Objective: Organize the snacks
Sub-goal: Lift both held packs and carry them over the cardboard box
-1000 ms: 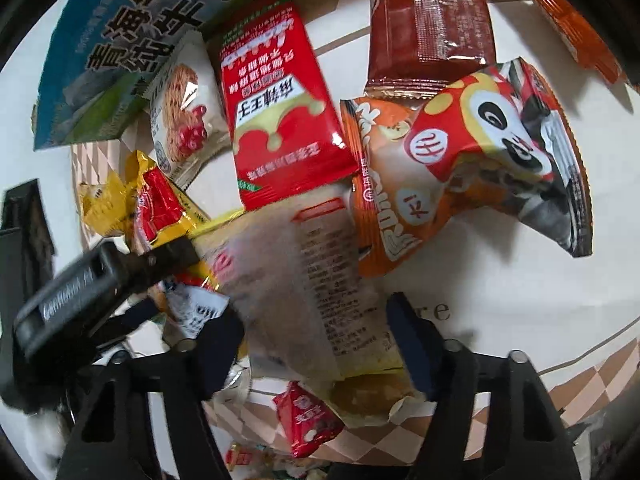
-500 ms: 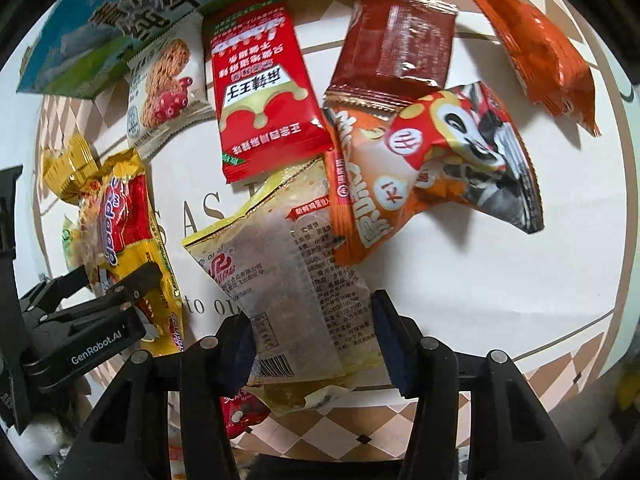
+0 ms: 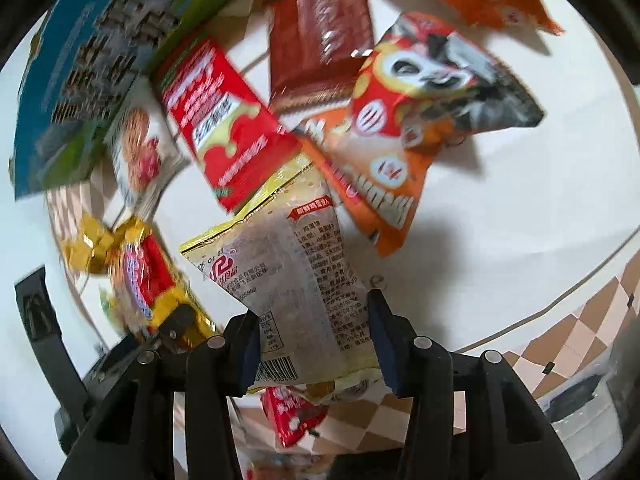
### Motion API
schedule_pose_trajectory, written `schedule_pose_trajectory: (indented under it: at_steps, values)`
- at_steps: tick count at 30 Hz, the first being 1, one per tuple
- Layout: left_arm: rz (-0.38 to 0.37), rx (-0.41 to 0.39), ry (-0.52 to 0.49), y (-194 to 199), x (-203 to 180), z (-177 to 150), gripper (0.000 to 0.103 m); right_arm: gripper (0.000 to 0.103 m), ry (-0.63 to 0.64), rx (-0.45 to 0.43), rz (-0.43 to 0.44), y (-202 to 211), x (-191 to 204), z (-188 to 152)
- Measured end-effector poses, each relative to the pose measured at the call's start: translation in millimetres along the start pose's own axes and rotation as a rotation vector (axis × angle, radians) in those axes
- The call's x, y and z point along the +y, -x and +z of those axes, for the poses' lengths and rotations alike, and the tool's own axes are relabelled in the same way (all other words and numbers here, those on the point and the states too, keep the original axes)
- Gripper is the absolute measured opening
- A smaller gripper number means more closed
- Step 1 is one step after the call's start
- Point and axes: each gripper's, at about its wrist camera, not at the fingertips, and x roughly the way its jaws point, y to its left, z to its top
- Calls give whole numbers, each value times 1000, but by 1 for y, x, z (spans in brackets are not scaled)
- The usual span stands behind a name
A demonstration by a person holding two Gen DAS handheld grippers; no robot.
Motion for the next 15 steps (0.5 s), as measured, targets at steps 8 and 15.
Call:
schedule_pose_trajectory:
  at_steps: [8, 15]
  values:
    - [-27, -16, 15, -4, 2, 0, 89, 56, 164, -38, -123, 4, 32, -7]
    - [-11, -50, 18, 1, -6, -3, 85, 56, 236, -26, -206, -23, 57, -3]
